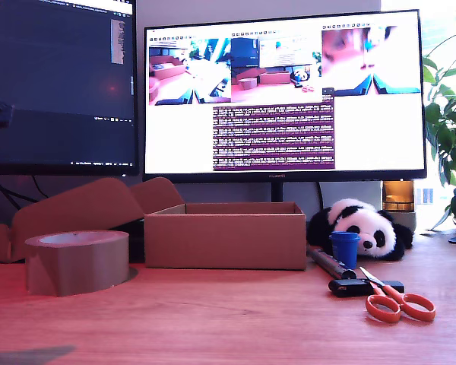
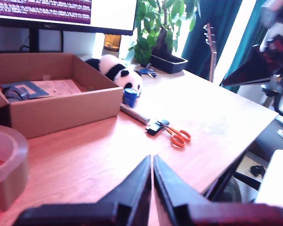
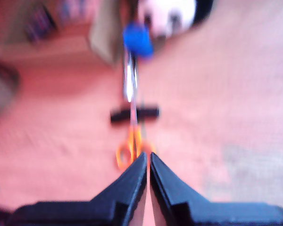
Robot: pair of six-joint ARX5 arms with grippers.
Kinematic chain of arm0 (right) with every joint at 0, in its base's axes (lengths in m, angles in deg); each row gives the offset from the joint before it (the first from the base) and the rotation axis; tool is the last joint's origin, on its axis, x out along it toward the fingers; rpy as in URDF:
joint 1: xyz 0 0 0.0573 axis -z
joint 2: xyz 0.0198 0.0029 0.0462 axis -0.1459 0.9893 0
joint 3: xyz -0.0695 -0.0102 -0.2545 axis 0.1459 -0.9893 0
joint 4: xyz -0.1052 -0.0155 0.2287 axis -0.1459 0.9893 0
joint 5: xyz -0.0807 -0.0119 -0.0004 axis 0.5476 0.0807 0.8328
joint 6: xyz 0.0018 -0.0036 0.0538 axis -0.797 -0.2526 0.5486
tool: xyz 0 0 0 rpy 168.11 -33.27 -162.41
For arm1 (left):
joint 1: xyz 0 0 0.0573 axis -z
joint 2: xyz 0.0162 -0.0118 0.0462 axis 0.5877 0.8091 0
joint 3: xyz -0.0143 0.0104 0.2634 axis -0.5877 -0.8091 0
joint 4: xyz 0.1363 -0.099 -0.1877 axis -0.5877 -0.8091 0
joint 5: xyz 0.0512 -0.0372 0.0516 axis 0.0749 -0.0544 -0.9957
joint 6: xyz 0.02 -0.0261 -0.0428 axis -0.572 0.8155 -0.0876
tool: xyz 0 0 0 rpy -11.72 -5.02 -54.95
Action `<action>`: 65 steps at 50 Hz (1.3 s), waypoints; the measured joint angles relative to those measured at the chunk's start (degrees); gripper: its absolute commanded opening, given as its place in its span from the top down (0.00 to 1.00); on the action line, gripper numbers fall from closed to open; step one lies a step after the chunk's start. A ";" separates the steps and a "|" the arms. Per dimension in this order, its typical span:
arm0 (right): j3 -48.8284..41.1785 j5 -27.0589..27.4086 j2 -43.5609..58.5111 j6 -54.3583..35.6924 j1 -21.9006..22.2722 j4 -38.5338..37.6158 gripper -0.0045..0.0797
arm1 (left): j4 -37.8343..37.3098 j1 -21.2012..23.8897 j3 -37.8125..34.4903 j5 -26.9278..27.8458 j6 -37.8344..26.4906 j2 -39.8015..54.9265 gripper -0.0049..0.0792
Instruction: Pick up the scissors and place it inside the cardboard box
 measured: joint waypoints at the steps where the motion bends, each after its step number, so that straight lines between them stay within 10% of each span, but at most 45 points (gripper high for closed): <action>1: 0.96 0.26 1.66 0.00 -0.61 0.70 0.96 | 0.00 0.04 0.00 -0.26 -0.02 0.00 0.97; 8: 5.84 1.68 12.15 0.00 -4.33 2.89 0.94 | -0.13 0.04 0.00 -1.55 -0.15 0.00 0.97; 18: 7.93 1.29 22.18 0.52 -6.47 -2.64 0.47 | -0.17 0.04 0.00 -1.62 -1.05 0.00 0.97; 28: 8.00 -1.88 27.58 0.35 -6.45 -4.72 0.63 | -0.22 0.04 0.00 -1.62 -2.05 0.00 0.97; 65: 8.00 -2.23 36.11 -1.73 -7.56 -6.73 0.63 | -1.27 0.04 0.00 -2.99 -2.10 0.00 0.97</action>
